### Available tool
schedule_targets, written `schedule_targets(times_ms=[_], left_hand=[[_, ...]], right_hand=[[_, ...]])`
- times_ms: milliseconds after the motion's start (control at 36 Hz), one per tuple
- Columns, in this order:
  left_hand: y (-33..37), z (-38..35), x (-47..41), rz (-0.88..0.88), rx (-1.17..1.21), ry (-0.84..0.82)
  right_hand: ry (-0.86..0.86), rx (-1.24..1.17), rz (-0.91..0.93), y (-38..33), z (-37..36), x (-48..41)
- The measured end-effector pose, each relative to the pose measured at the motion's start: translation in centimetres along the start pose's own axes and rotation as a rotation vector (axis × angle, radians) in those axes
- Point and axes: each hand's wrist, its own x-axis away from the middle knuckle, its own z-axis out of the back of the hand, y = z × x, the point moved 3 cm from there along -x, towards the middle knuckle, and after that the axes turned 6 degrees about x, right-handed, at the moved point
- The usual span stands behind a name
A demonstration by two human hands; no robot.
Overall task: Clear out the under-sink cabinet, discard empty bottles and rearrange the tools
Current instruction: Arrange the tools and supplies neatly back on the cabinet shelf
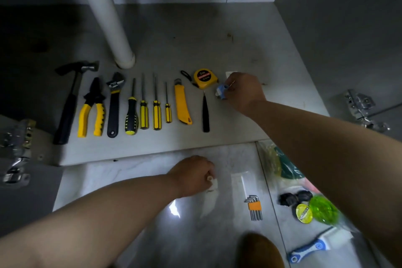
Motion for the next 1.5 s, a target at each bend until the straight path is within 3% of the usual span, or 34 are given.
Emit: schedule_targets(times_ms=[139,222,278,389,472,611,833,1111,1333,1500], left_hand=[[2.0,1.7,1.6,0.052,0.320,-0.058],[4.0,3.8,2.4,0.061,0.388,-0.068],[5.4,5.6,2.9,0.064,0.413,-0.055],[8.5,9.4,4.0,0.089,0.480,0.012],[10.7,11.5,4.9,0.100,0.528,0.088],[13.2,12.6,6.1,0.132,0.571,0.165],[12.4,13.1,4.4,0.124,0.608,0.279],[8.9,13.0,-0.1,0.112,0.771,0.299],[5.2,13.1,-1.4,0.028,0.374,0.437],[3.9,12.3,-0.2,-0.008,0.200,0.522]], right_hand=[[-0.006,-0.010,-0.018,0.3,1.2,1.4],[-0.037,0.014,0.090,0.2,3.8,4.1],[-0.166,-0.030,0.141,0.1,5.5,6.8],[-0.500,-0.195,0.066,-0.1,8.1,12.7],[-0.599,-0.317,0.027,-0.7,9.3,16.5],[-0.436,-0.461,0.030,-1.9,10.1,19.8],[-0.148,-0.281,0.150,-2.4,8.5,18.0],[-0.025,-0.173,0.071,-1.8,6.3,12.0],[-0.057,0.122,0.058,-1.7,3.7,8.0],[-0.063,0.189,0.061,-2.4,2.2,7.0]])
